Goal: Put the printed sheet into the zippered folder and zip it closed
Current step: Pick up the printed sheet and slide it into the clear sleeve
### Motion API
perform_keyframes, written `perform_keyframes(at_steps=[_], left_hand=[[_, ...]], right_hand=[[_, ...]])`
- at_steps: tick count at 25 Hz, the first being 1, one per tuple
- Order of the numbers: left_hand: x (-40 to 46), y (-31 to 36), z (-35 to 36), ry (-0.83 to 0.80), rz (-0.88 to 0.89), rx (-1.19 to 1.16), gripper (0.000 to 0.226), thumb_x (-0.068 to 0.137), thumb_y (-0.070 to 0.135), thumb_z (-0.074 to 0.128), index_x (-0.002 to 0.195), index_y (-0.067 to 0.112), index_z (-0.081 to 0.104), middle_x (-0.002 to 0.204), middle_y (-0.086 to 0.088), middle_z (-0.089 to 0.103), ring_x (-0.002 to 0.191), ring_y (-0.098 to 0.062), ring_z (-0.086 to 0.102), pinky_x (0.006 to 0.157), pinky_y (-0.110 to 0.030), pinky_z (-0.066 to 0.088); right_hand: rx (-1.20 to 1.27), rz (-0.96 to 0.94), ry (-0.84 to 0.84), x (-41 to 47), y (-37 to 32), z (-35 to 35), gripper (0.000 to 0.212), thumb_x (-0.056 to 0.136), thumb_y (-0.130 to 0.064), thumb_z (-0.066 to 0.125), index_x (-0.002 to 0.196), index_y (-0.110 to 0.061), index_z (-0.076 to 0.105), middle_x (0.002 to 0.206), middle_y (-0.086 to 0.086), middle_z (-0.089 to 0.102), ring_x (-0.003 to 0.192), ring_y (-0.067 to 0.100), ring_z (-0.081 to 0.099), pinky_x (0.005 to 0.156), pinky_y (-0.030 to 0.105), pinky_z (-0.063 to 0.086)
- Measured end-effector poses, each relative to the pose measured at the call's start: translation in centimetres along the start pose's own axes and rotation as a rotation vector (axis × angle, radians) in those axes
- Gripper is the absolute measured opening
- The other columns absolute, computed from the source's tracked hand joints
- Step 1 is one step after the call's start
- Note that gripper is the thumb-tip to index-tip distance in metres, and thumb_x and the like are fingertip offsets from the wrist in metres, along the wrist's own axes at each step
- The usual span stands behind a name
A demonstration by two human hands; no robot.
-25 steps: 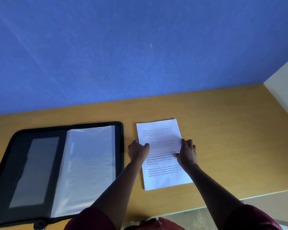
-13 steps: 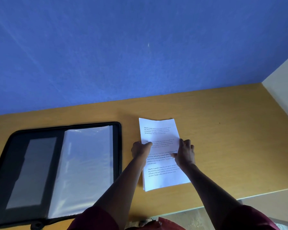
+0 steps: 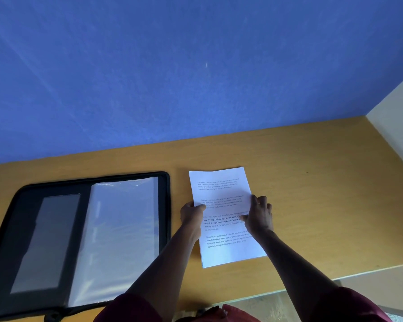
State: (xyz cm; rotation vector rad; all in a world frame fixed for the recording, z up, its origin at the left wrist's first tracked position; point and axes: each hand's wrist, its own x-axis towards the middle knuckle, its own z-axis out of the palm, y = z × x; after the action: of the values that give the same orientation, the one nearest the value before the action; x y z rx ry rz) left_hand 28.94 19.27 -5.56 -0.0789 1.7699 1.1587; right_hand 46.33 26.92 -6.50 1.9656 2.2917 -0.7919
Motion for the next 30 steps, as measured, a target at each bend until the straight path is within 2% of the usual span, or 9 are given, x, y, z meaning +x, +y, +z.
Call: perform_keyframes(at_steps=[2,6,8,12,15,17,23,26,30], left_hand=[[0.1,-0.2,-0.1,-0.048,-0.007,0.042,0.015,0.090,0.003,0.060,0.097,0.011,0.070,0.101,-0.010,0.073,0.093,-0.031,0.070,0.088,-0.045,0.058],[-0.3,0.3,-0.2,-0.082,0.170,0.207,0.021,0.092,0.004,0.055,0.105,0.012,0.070,0.104,-0.007,0.074,0.088,-0.024,0.069,0.072,-0.033,0.053],[-0.8,1.0,-0.4,-0.111,0.284,0.283,0.025,0.094,0.008,0.055,0.116,0.013,0.068,0.108,-0.001,0.073,0.094,-0.018,0.068,0.076,-0.030,0.051],[-1.5,2.8,-1.3,-0.200,0.500,0.366,0.028,0.095,0.010,0.055,0.121,0.012,0.066,0.115,0.002,0.072,0.103,-0.015,0.067,0.087,-0.029,0.050],[-2.1,4.1,-2.7,-0.257,0.594,0.324,0.027,0.095,0.009,0.056,0.120,0.012,0.066,0.113,0.003,0.073,0.103,-0.013,0.068,0.088,-0.030,0.052],[-2.4,4.6,-4.0,-0.267,0.606,0.259,0.025,0.095,0.011,0.057,0.118,0.015,0.067,0.111,0.004,0.074,0.103,-0.014,0.070,0.092,-0.037,0.055],[-3.7,5.5,-6.1,-0.256,0.695,0.099,0.028,0.090,0.025,0.060,0.117,0.025,0.067,0.114,0.005,0.073,0.105,-0.016,0.069,0.088,-0.036,0.057],[-4.1,5.5,-6.3,-0.237,0.723,0.089,0.024,0.094,0.021,0.059,0.114,0.031,0.066,0.114,0.009,0.073,0.105,-0.012,0.069,0.086,-0.029,0.058],[-3.9,4.1,-6.7,-0.156,0.691,0.180,0.021,0.097,0.017,0.058,0.114,0.028,0.064,0.109,0.015,0.071,0.104,-0.009,0.067,0.081,-0.025,0.055]], right_hand=[[0.005,0.000,-0.002,0.1,0.1,0.1,0.066,0.081,-0.017,0.079,0.135,-0.012,0.042,0.131,0.013,0.041,0.114,0.036,0.043,0.092,0.046,0.047],[0.142,0.005,-0.012,0.9,0.8,-0.7,0.078,0.073,-0.021,0.085,0.140,-0.016,0.045,0.129,0.010,0.049,0.119,0.034,0.045,0.100,0.040,0.042],[0.295,0.017,-0.009,1.6,1.1,-1.2,0.074,0.070,-0.022,0.086,0.135,-0.013,0.052,0.125,0.010,0.057,0.122,0.029,0.048,0.102,0.042,0.043],[0.853,0.116,-0.050,1.9,1.1,-2.1,0.047,0.074,-0.010,0.084,0.114,-0.008,0.060,0.108,0.009,0.072,0.094,0.022,0.069,0.080,0.038,0.057],[1.149,0.139,-0.057,1.9,0.8,-3.2,0.036,0.080,-0.004,0.079,0.111,-0.007,0.060,0.104,0.013,0.072,0.095,0.033,0.068,0.080,0.042,0.055],[1.257,0.042,-0.068,1.8,0.5,-4.1,0.030,0.081,-0.007,0.079,0.106,-0.010,0.063,0.094,0.008,0.073,0.087,0.026,0.067,0.071,0.037,0.054],[1.289,-0.262,-0.065,1.0,-2.4,-5.9,0.026,0.081,-0.022,0.076,0.093,-0.002,0.064,0.093,0.012,0.069,0.082,0.022,0.059,0.069,0.034,0.047],[1.314,-0.298,-0.030,0.4,-3.3,-5.8,0.019,0.087,-0.008,0.070,0.105,-0.003,0.064,0.100,0.008,0.073,0.086,0.017,0.066,0.071,0.028,0.053],[1.164,-0.255,-0.002,-0.7,-3.3,-4.7,0.011,0.090,0.000,0.064,0.098,-0.008,0.065,0.093,0.005,0.075,0.082,0.014,0.066,0.072,0.029,0.052]])
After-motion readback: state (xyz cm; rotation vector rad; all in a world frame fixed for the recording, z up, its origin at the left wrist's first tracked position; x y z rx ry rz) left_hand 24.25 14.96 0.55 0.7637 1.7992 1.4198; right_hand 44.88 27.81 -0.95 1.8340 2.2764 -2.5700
